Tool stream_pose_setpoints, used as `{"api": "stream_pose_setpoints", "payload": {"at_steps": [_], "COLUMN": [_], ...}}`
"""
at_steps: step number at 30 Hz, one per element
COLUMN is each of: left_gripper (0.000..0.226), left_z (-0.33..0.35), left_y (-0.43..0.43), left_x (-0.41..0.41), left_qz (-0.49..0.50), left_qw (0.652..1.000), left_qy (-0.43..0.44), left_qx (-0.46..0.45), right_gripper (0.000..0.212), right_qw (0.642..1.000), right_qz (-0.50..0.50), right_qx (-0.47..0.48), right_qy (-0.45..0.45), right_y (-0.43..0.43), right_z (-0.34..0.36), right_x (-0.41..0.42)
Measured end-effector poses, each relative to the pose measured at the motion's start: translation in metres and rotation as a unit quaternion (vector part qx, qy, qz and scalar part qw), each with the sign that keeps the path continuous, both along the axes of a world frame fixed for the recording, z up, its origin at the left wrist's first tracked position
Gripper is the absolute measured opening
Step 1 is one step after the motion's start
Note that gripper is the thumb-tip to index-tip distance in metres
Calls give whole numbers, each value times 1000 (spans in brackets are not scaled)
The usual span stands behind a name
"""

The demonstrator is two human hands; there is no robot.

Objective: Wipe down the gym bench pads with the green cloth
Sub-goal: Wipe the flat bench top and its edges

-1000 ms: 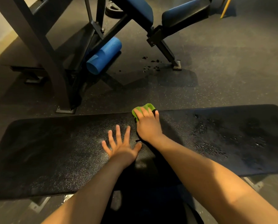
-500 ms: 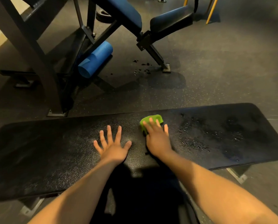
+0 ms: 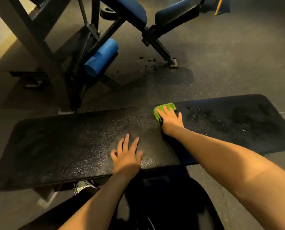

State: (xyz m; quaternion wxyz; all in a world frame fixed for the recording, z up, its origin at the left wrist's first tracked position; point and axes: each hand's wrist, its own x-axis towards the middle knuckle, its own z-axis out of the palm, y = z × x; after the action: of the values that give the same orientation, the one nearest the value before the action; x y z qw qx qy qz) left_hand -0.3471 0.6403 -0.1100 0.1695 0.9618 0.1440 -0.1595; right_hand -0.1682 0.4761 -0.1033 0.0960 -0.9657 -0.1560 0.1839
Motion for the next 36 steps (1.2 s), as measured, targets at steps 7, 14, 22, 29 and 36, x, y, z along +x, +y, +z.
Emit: {"api": "stream_pose_setpoints", "payload": {"at_steps": [7,14,22,29,36], "left_gripper": [54,56,58,59,74], "left_z": [11,15,8,4,8], "left_y": [-29,-56,-52,-55,-52], "left_x": [-12,-30,-29,-31,-31], "left_qz": [19,1,-6,6,-4], "left_qw": [1000,999,998,999,997], "left_qy": [17,28,61,50,67], "left_qx": [4,27,0,-17,-29], "right_gripper": [81,76,71,82,83], "right_qw": [999,996,999,990,997], "right_qz": [10,77,19,-134,76], "right_qx": [35,32,32,33,9], "right_qy": [18,-4,-14,10,-18], "right_y": [-12,-31,-86,-82,-47], "right_z": [-6,-2,1,8,0], "right_x": [-86,-174,-153,-164,-198]}}
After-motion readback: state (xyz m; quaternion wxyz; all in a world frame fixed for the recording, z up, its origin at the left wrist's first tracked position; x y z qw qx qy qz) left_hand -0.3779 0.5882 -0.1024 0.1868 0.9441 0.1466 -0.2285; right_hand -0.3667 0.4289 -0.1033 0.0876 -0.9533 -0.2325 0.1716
